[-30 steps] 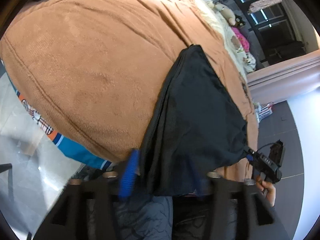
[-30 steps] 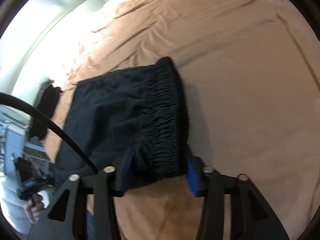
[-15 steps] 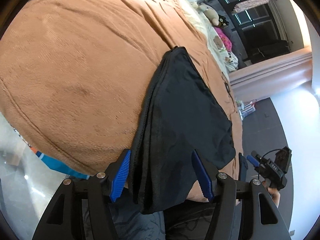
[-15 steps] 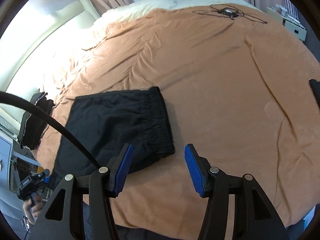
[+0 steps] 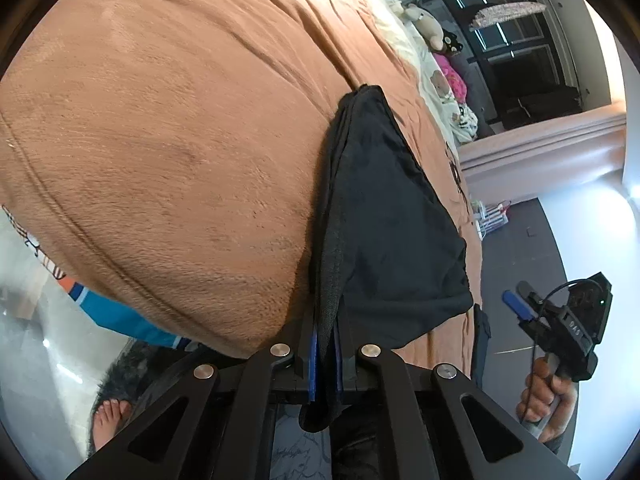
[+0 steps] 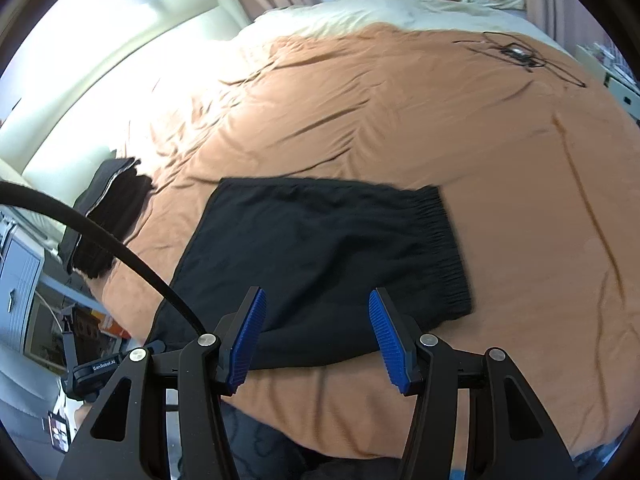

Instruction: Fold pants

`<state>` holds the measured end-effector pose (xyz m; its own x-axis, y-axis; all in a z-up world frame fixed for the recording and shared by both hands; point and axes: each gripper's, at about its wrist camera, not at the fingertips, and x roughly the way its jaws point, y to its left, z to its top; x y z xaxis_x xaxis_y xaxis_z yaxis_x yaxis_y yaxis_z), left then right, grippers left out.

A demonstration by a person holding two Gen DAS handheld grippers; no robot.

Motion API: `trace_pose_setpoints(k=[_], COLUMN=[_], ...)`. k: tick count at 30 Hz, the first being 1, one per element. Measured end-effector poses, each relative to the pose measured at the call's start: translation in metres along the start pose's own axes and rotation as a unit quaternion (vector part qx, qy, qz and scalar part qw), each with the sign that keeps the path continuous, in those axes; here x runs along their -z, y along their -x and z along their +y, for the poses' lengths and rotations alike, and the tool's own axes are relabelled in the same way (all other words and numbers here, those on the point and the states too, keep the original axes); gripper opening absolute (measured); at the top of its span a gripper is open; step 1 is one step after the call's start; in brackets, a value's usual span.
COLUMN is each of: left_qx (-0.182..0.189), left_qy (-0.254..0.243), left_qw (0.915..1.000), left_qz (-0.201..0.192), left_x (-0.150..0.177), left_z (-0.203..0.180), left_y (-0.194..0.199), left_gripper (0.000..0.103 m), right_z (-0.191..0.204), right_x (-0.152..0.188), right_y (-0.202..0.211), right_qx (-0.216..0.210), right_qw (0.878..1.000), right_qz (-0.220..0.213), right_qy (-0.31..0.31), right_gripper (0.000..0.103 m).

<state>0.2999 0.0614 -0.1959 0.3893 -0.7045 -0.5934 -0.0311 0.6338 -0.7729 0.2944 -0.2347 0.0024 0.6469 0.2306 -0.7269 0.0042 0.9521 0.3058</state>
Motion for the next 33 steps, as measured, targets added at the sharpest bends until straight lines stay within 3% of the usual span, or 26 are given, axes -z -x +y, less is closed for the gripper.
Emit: trace_pose_setpoints(k=[15, 22, 33], left_qx=[0.005, 0.006, 0.007], left_qy=[0.007, 0.006, -0.001], left_qw=[1.0, 1.0, 1.0], left_qz=[-0.001, 0.001, 0.003], left_x=[-0.002, 0.0, 0.0], left_z=[-0.007, -0.007, -0.008], left_y=[-0.002, -0.008, -0.004], left_gripper=[0.006, 0.008, 0.008], right_z=[0.04, 0.048, 0.056], right_x=[0.017, 0.035, 0.021], right_y=[-0.11, -0.113, -0.143], right_qx=[-0.003, 0.007, 0.035], right_qw=[0.997, 0.998, 0.999], right_qz=[0.071, 0.067, 0.028], right_qy=[-0.004, 0.005, -0.004], right_gripper=[0.052, 0.052, 0.052])
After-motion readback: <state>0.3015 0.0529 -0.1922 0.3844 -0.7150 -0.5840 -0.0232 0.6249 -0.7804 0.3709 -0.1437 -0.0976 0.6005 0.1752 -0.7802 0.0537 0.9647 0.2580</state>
